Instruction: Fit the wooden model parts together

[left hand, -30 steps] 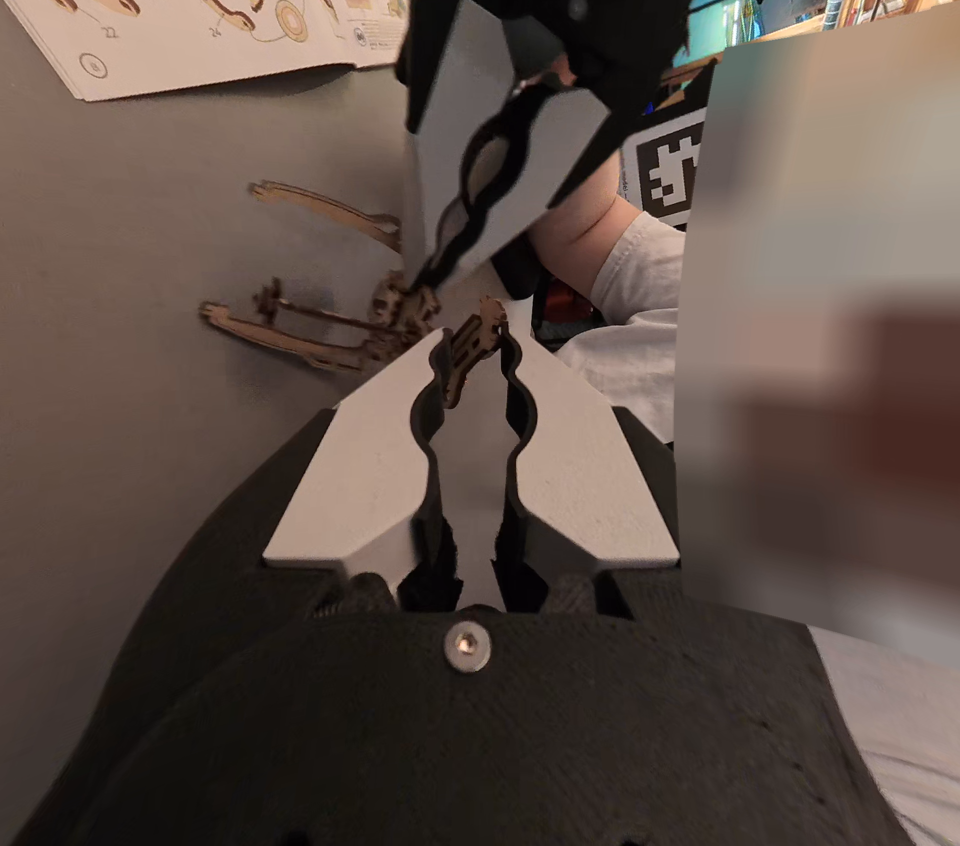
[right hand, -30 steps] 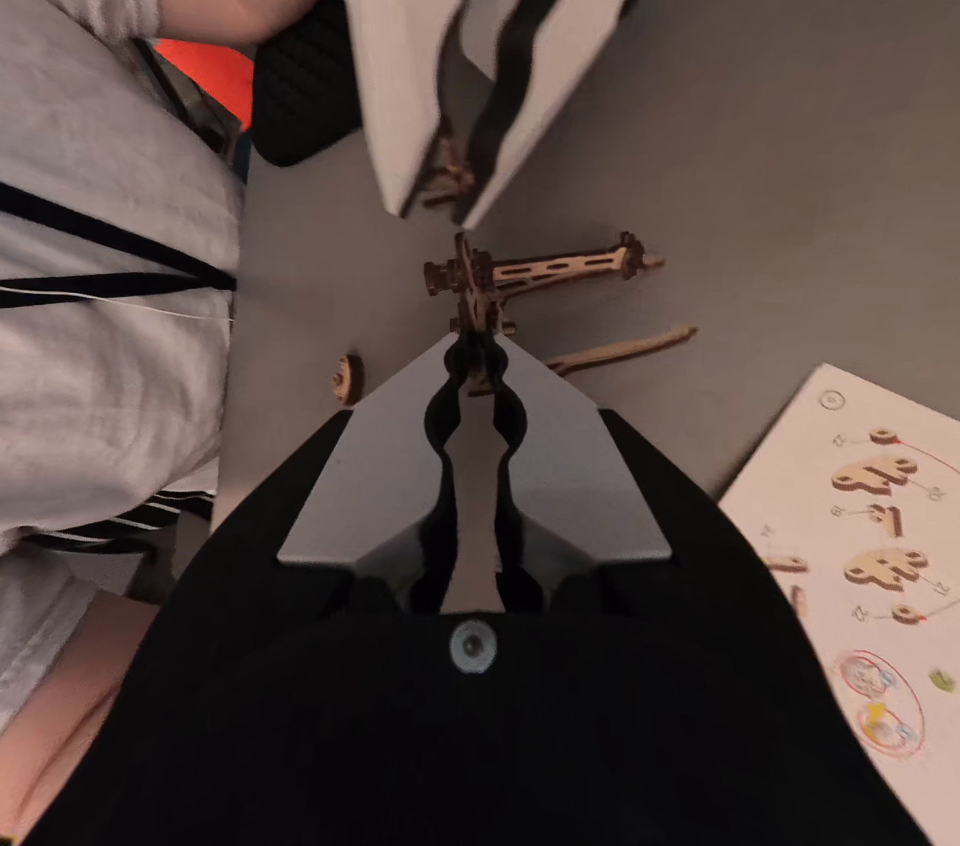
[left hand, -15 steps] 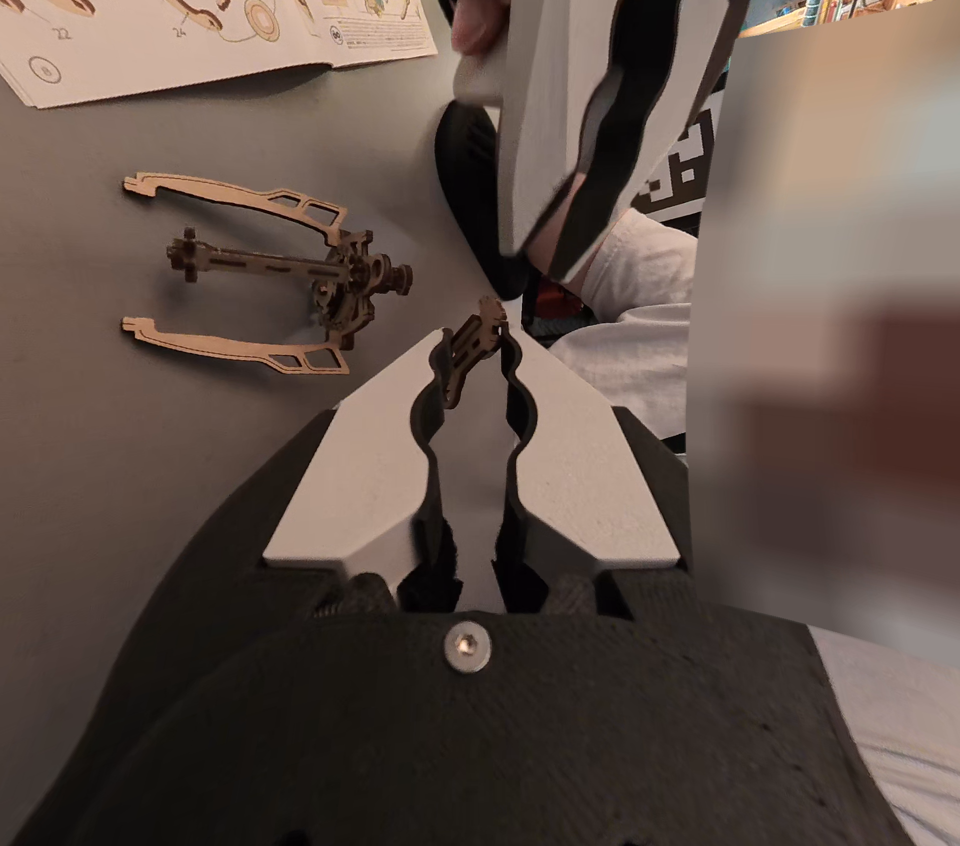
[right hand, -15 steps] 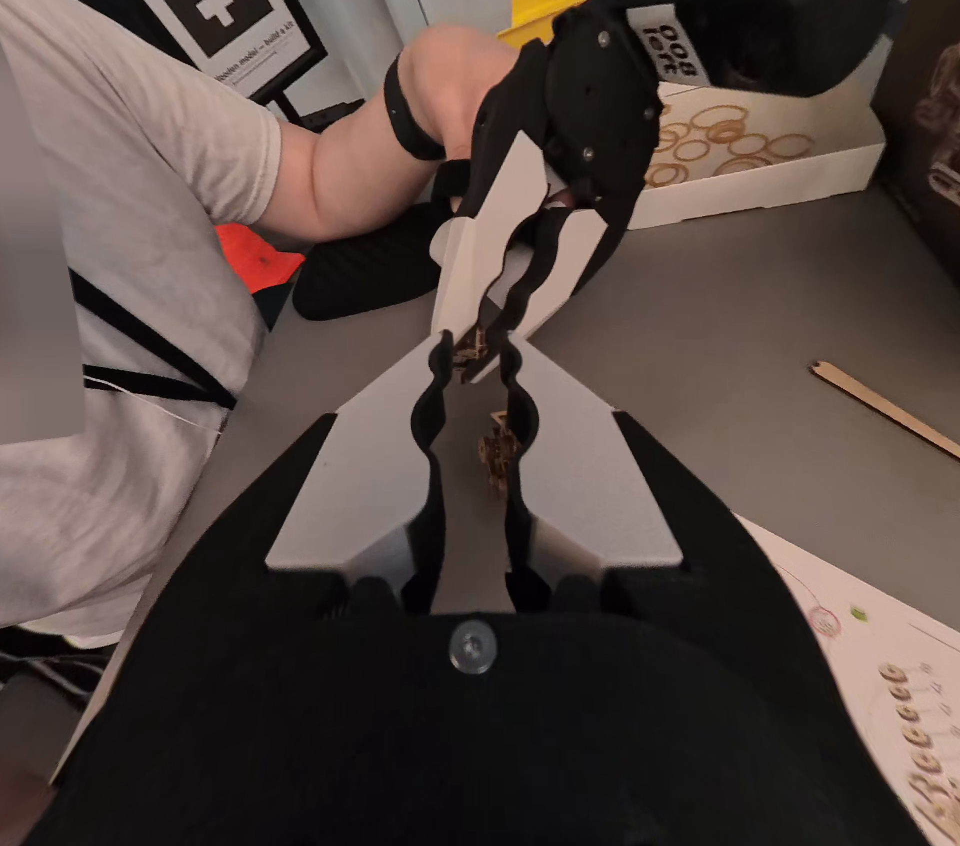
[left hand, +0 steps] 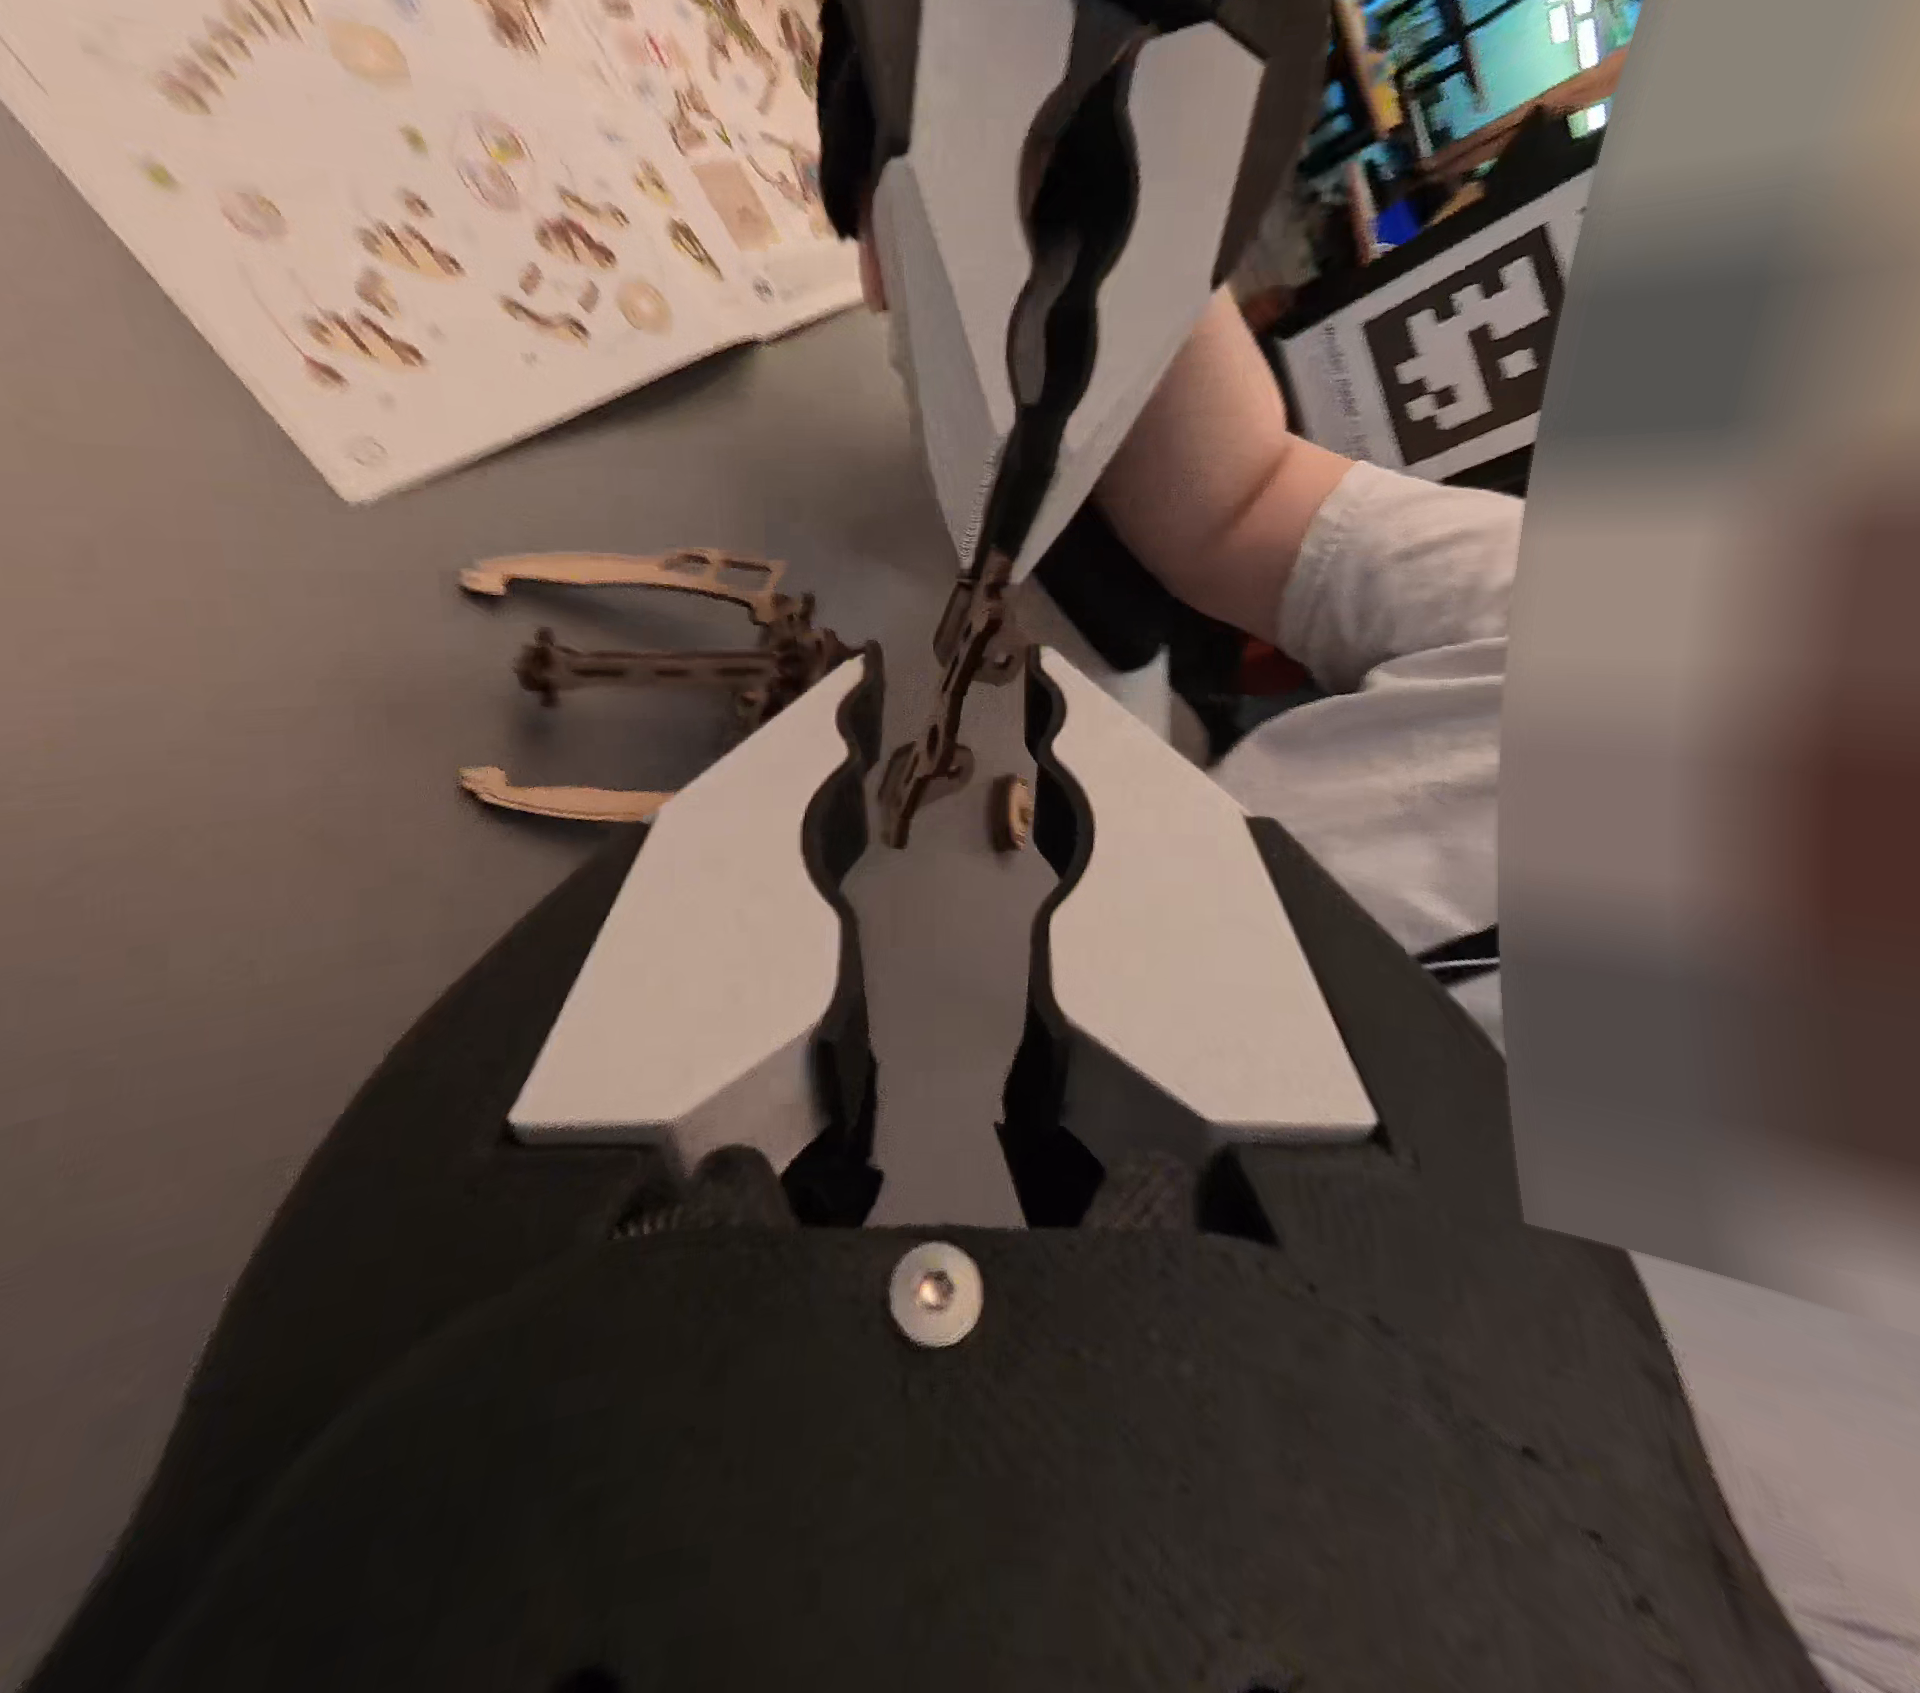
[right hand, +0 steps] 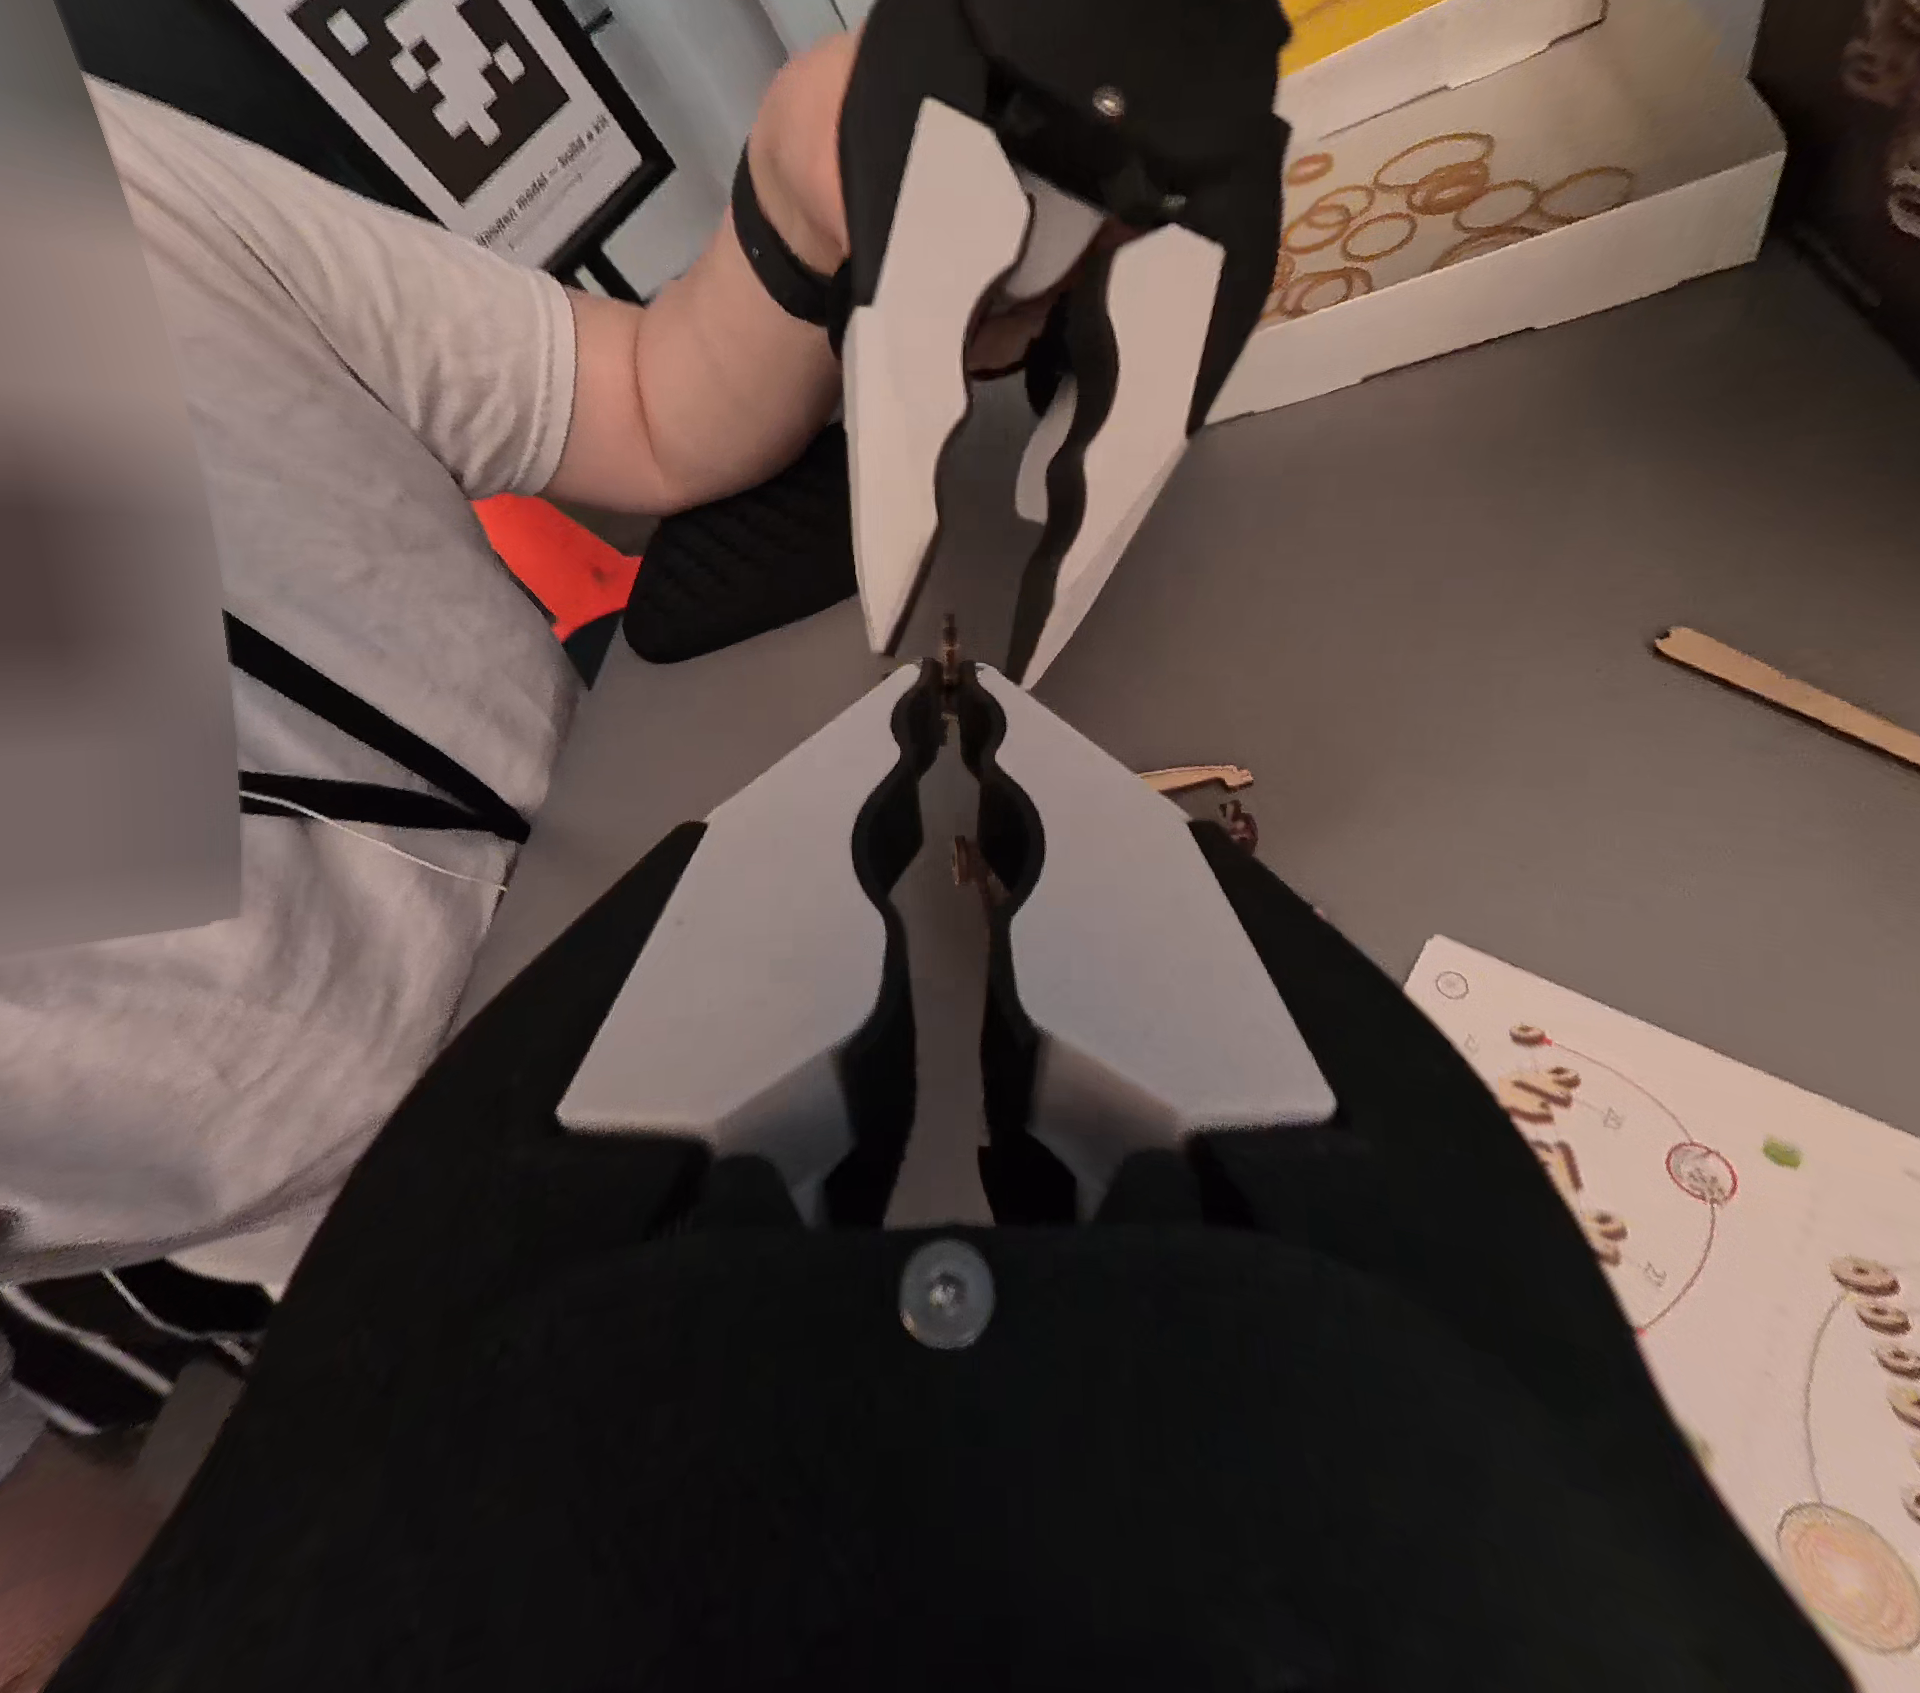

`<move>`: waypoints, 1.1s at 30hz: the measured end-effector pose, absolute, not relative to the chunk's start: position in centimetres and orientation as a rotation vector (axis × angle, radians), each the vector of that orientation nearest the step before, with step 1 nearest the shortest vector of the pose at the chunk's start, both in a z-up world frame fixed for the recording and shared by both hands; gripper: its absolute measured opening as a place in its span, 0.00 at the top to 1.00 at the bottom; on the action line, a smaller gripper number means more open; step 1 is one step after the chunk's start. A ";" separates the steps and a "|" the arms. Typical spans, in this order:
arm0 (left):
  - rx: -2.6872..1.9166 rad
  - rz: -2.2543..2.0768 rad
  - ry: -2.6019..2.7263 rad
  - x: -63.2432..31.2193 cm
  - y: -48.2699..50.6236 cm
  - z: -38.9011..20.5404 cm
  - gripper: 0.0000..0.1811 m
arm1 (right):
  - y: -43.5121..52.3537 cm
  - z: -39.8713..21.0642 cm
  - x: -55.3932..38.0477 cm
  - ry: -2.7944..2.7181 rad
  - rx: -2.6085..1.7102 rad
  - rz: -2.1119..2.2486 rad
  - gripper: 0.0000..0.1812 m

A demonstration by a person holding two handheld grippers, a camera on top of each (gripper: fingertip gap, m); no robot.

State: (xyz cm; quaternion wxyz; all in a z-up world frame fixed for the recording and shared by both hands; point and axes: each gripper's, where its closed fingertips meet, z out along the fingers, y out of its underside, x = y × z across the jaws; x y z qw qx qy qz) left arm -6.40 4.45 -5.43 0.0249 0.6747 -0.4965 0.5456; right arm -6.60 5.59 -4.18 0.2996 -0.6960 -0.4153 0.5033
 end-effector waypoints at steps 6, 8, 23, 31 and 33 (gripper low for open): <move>2.102 1.728 -1.855 -5.6 5.1 -4.9 0.94 | 5.8 -4.0 -5.4 -1.017 -1.807 1.459 0.99; 2.079 1.775 -1.897 -5.3 5.1 -4.5 0.94 | 6.0 -4.1 -4.9 -0.991 -1.814 1.460 0.99; 2.004 1.932 -1.661 -4.0 4.9 -4.7 0.99 | 6.6 -3.1 -3.9 -0.877 -1.725 1.515 0.99; 2.039 1.774 -1.633 -5.5 5.0 -5.4 1.00 | 6.0 -4.3 -1.9 -0.744 -1.741 1.080 0.91; 2.072 1.635 -1.714 -5.6 4.8 -6.3 1.00 | 4.0 -5.9 -2.3 -0.711 -1.795 1.099 0.91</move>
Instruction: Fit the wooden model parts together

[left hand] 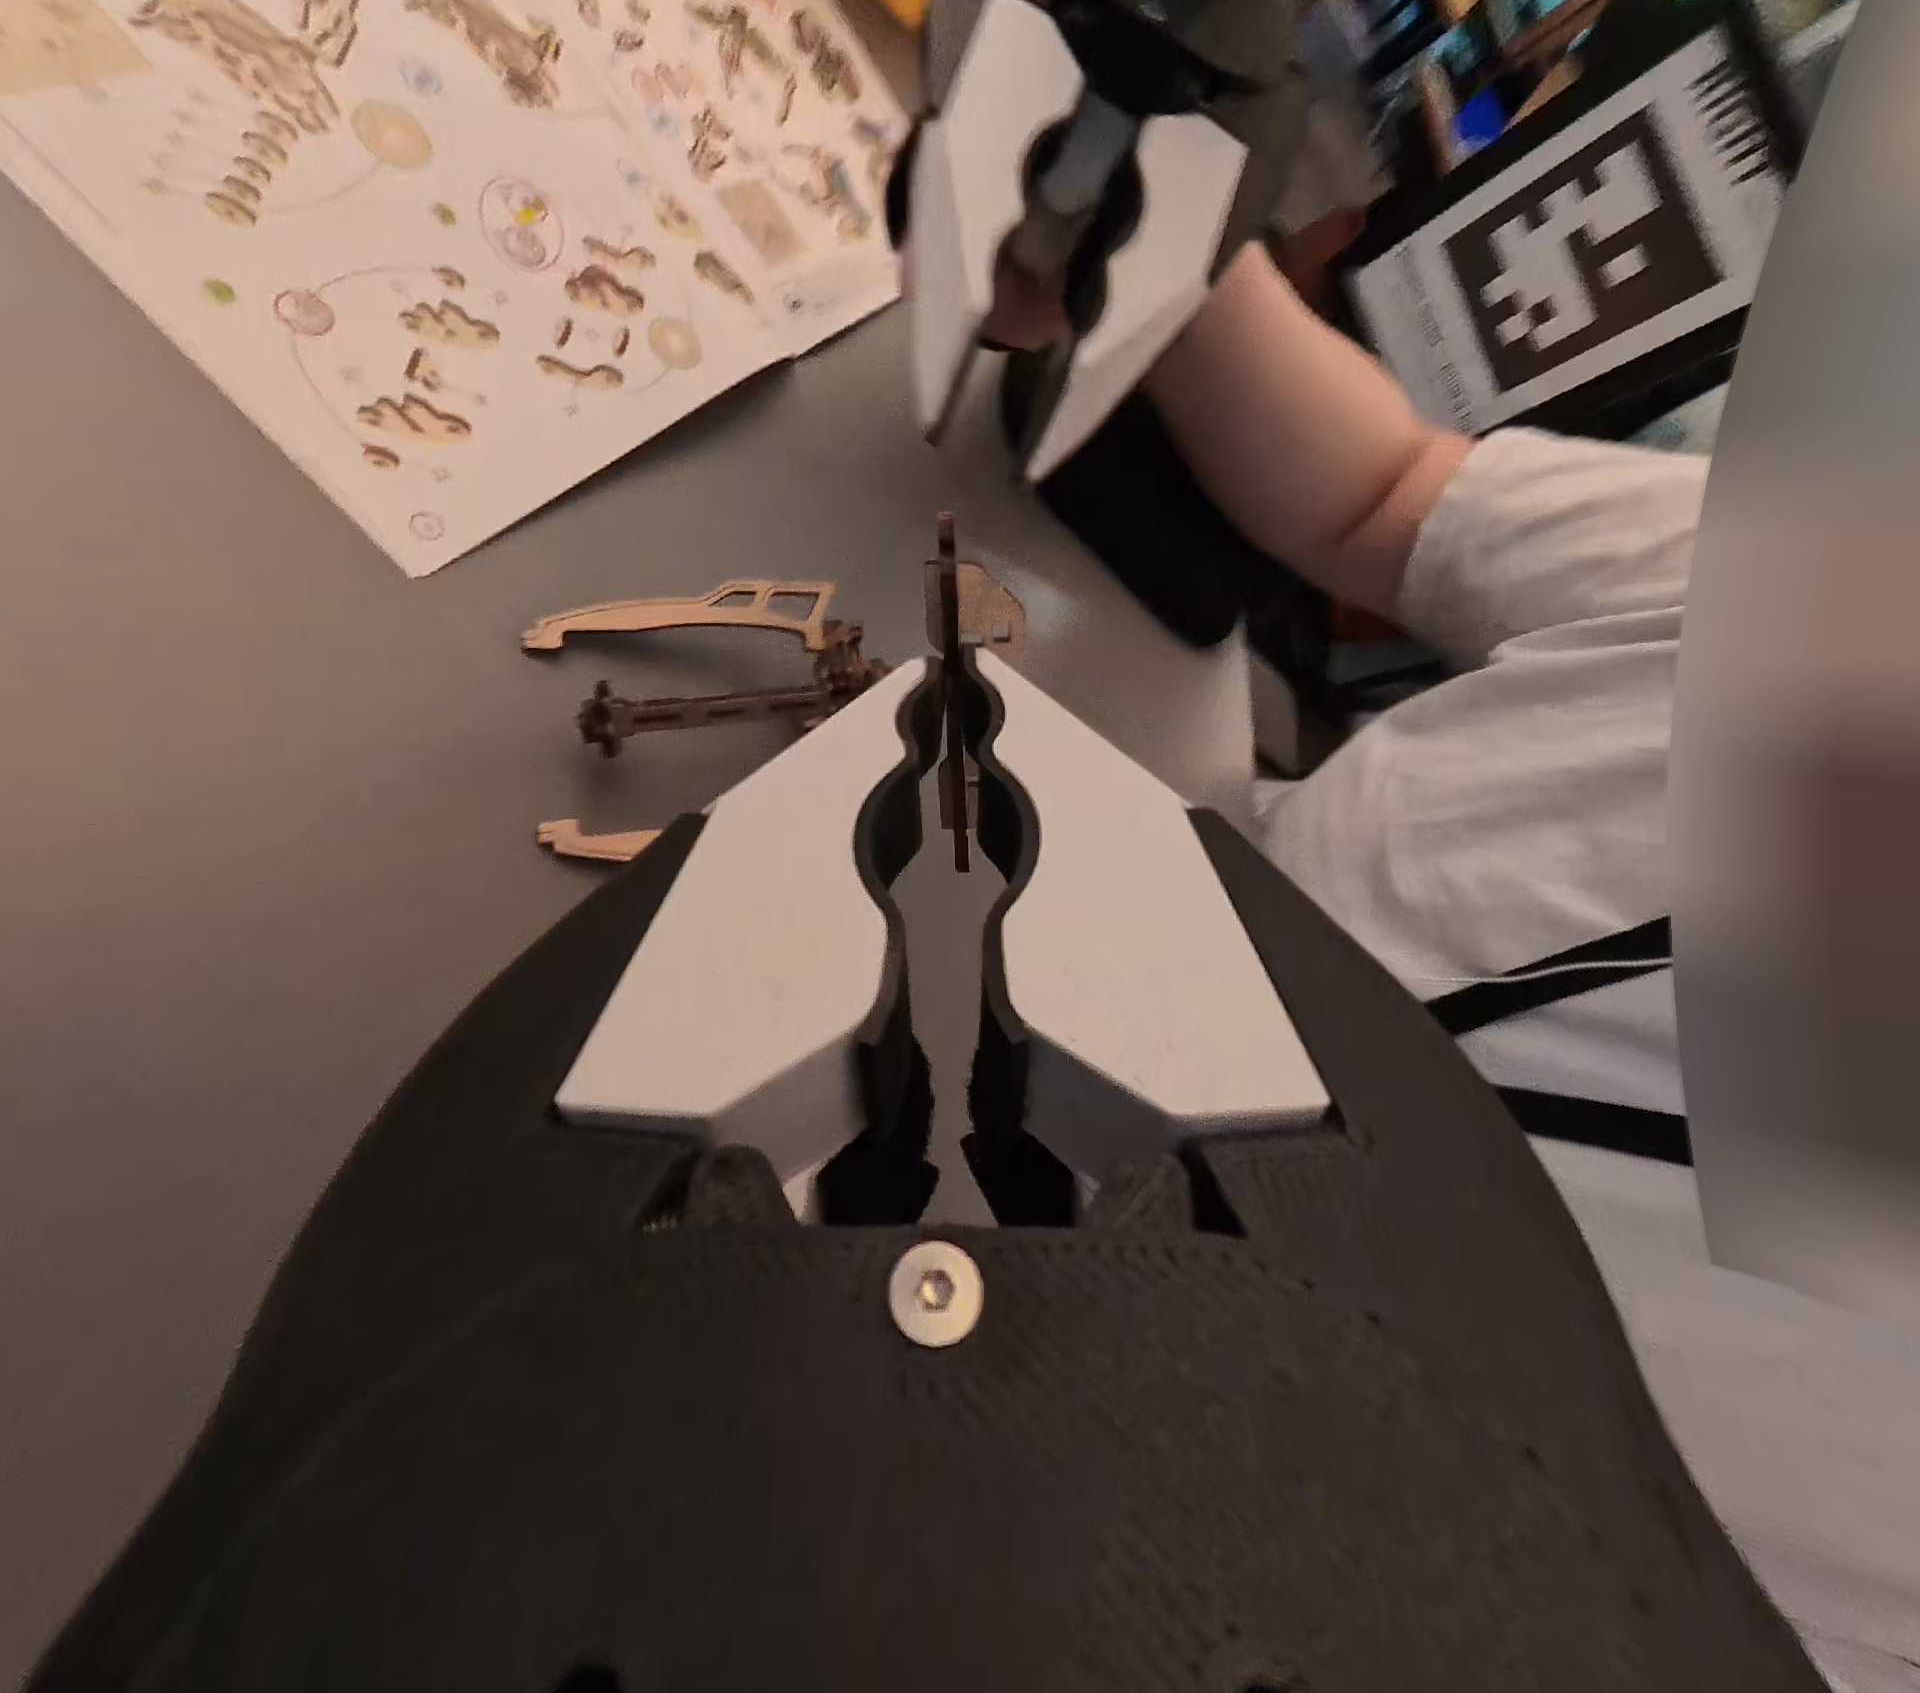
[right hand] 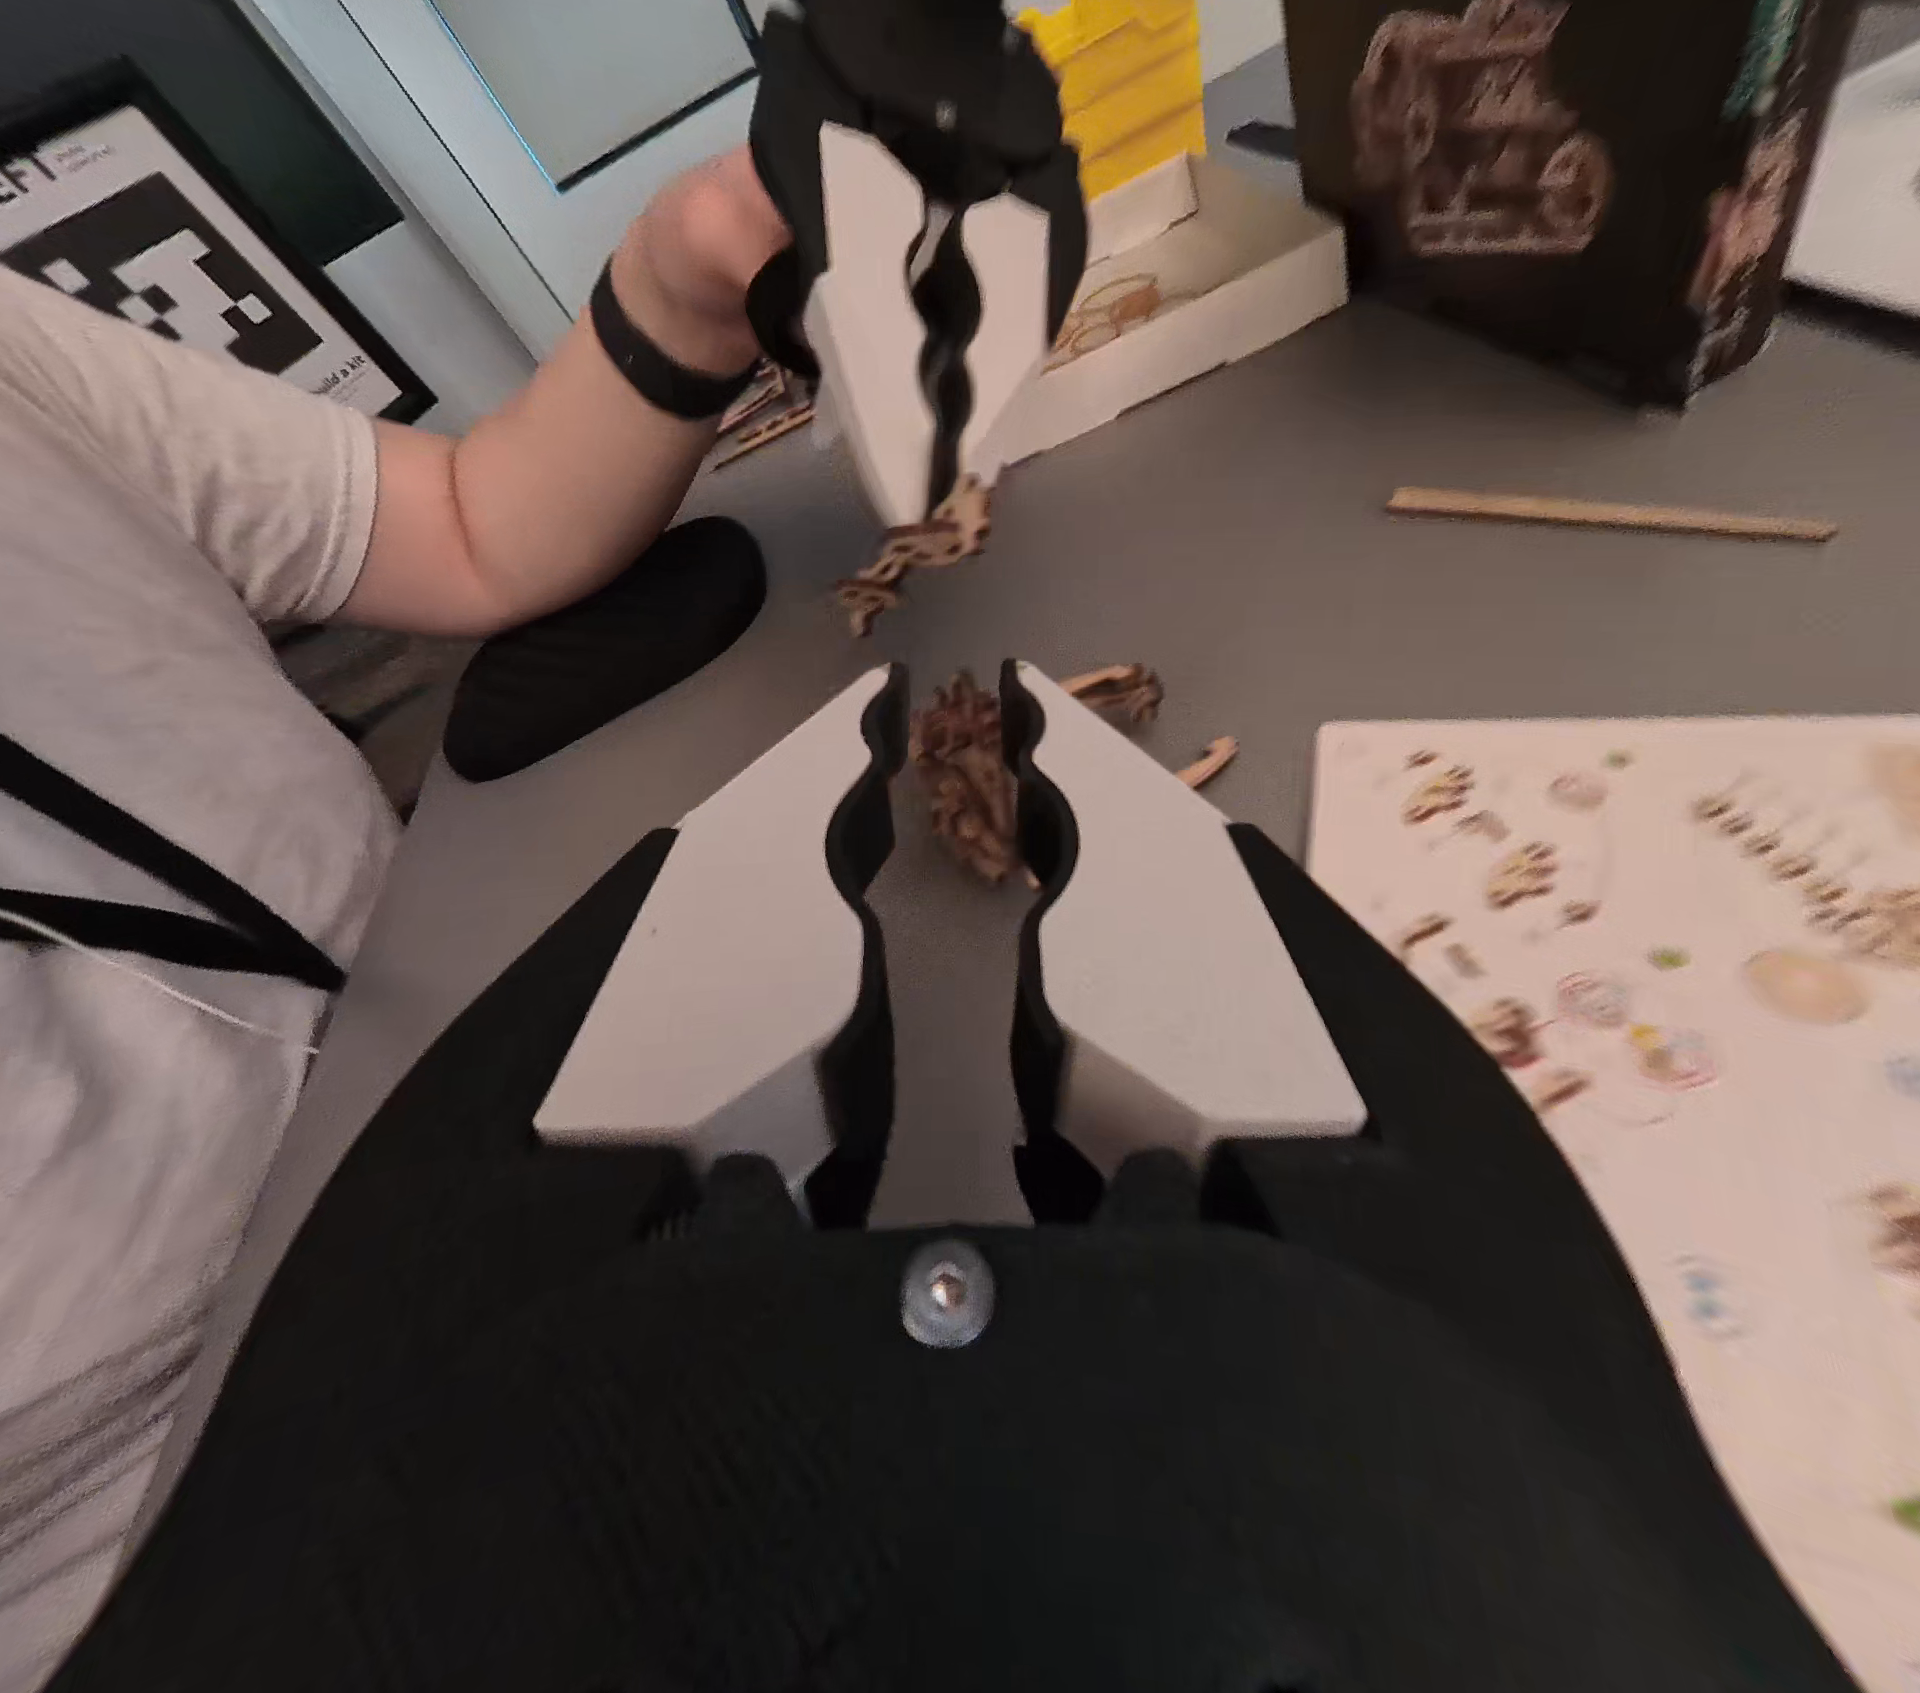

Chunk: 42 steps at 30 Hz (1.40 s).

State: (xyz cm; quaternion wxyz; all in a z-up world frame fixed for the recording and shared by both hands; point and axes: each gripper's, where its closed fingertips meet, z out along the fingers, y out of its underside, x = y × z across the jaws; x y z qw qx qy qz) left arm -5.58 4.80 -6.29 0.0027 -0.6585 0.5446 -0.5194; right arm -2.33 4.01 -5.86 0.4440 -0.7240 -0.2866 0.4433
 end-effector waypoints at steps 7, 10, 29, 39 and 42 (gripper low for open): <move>-2.183 -1.187 2.020 -4.8 4.7 -8.3 1.00 | 3.5 -10.6 -3.9 -0.780 -1.935 1.098 0.93; -2.228 -1.117 2.080 -4.5 4.3 -8.8 1.00 | 3.8 -10.8 -4.3 -0.756 -1.930 1.166 0.94; -2.116 -0.839 2.254 -5.2 2.7 -8.9 1.00 | 2.0 -10.3 -6.2 -0.941 -1.984 1.148 0.99; -2.007 -0.778 2.392 -4.9 1.9 -10.3 1.00 | 0.7 -10.7 -5.9 -0.960 -2.014 1.274 0.99; -1.911 -0.812 2.437 -4.9 1.5 -10.1 1.00 | 0.4 -10.5 -5.9 -0.947 -1.998 1.353 0.99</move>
